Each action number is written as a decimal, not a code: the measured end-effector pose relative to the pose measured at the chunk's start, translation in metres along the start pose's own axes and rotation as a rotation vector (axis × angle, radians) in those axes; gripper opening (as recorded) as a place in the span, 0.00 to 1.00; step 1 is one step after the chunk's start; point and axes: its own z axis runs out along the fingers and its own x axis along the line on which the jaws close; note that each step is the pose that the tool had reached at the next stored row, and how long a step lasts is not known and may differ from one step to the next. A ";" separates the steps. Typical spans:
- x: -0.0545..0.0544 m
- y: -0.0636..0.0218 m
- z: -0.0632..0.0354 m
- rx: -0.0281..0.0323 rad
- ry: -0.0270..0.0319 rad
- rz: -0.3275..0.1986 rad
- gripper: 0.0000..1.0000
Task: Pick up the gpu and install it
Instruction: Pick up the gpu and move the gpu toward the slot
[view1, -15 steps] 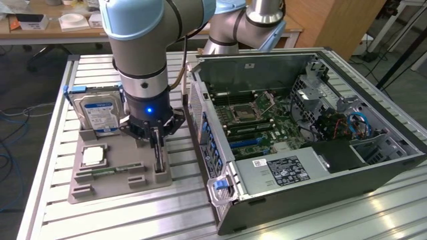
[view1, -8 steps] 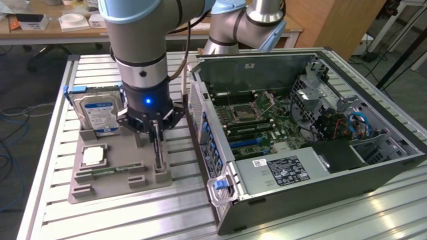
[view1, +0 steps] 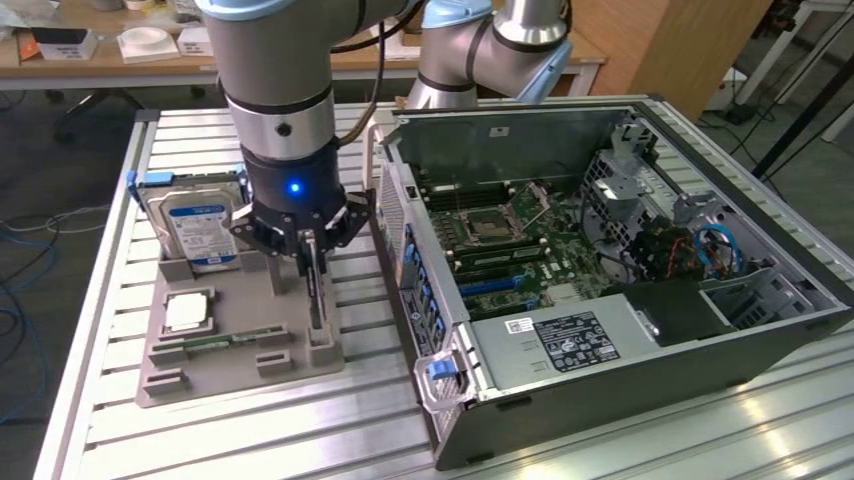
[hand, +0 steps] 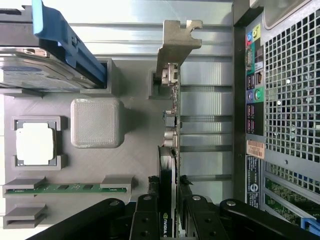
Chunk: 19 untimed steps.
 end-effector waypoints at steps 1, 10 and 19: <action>0.000 0.0000 0.0000 0.0000 0.0000 0.000 0.26; 0.000 0.0000 -0.0014 0.0003 0.0003 0.001 0.26; -0.001 0.0015 -0.0293 0.0000 0.0000 0.001 0.26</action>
